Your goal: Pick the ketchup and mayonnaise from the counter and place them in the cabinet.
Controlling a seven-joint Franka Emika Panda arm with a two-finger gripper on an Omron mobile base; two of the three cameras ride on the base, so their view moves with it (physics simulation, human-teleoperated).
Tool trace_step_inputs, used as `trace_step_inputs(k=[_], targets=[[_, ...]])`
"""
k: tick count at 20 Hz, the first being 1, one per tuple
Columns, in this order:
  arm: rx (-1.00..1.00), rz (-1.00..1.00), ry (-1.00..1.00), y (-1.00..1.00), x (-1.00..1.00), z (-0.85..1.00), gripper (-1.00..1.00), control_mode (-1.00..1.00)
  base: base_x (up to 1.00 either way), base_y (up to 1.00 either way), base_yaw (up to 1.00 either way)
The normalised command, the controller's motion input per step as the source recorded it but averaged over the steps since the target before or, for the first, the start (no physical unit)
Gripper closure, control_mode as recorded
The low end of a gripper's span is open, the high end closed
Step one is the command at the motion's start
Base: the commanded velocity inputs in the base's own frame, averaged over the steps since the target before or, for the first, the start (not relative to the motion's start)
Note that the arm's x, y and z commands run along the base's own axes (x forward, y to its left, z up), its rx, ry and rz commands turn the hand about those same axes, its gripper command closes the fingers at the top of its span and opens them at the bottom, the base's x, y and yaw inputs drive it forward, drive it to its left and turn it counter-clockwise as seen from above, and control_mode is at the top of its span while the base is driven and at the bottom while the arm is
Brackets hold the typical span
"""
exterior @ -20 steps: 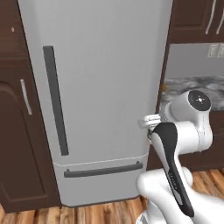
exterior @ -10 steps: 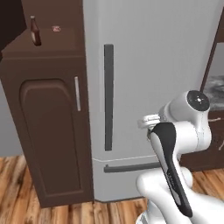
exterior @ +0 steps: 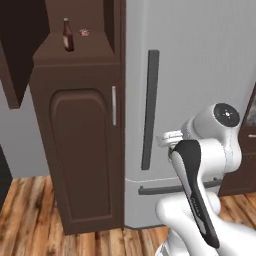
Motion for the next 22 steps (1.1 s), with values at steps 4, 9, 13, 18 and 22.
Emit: trace_step_inputs(k=[4,9,13,18,22], targets=[[0.00,0.00,0.00,0.00,0.00,0.00,1.00,1.00,0.01,0.44,0.00],[0.00,0.00,0.00,0.00,0.00,0.00,1.00,1.00,0.00,0.46,0.00],[0.00,0.00,0.00,0.00,0.00,0.00,1.00,1.00,0.00,0.44,0.00],[0.00,0.00,0.00,0.00,0.00,0.00,1.00,1.00,0.00,0.39,0.00],[0.00,0.00,0.00,0.00,0.00,0.00,1.00,1.00,0.00,0.34,0.00]])
